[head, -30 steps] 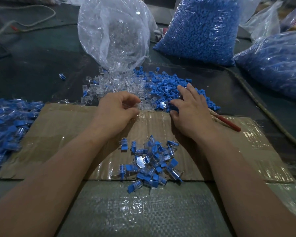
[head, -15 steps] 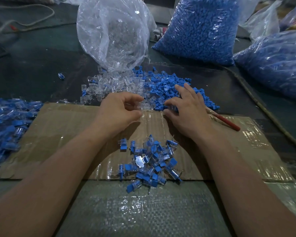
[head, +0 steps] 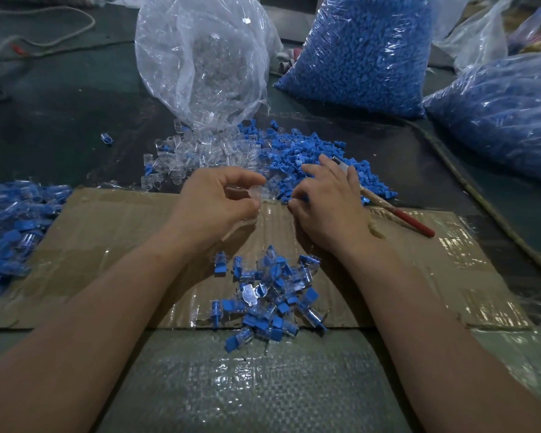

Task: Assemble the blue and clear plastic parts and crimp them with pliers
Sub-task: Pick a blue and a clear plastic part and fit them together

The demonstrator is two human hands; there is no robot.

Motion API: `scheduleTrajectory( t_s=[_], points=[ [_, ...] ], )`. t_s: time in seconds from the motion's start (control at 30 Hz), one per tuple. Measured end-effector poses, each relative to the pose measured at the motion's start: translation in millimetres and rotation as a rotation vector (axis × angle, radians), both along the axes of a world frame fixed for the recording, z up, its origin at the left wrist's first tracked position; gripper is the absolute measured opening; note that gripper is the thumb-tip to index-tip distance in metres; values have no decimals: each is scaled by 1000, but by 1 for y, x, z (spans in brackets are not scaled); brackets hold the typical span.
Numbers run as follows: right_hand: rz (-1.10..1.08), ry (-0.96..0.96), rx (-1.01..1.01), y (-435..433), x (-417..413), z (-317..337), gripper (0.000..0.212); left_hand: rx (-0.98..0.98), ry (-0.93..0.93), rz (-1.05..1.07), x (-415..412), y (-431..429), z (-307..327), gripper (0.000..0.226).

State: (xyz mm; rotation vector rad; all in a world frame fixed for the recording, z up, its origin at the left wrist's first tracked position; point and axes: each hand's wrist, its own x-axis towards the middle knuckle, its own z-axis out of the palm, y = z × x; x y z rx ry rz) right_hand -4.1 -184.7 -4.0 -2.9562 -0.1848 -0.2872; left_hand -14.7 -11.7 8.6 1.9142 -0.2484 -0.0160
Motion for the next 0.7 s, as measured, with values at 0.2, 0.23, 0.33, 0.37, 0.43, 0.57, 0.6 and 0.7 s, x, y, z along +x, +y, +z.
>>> scheduleTrajectory(
  t_s=[0.2,0.23,0.33,0.37,0.43,0.57,0.6,0.7],
  points=[
    [71,-204,361,5,-10,9,12,-67,33,0,0,-1,1,31],
    [103,-220,437,9,-14,12,11,-86,36,1,0,-1,1,30],
    [198,-204,533,19,-23,16,11,-129,26,15,-2,-1,2,31],
    [217,-207,549,20,-24,17,10,-141,23,19,-2,-1,2,31],
    [235,-208,571,20,-24,17,5,-162,19,22,-3,-2,2,31],
    [241,-173,562,20,-23,15,6,-165,8,6,-4,-1,4,30],
    [243,-165,557,20,-23,15,6,-163,7,1,-4,-1,5,30],
    [254,-151,555,19,-24,14,6,-160,-7,-9,-4,-1,6,31]
  ],
)
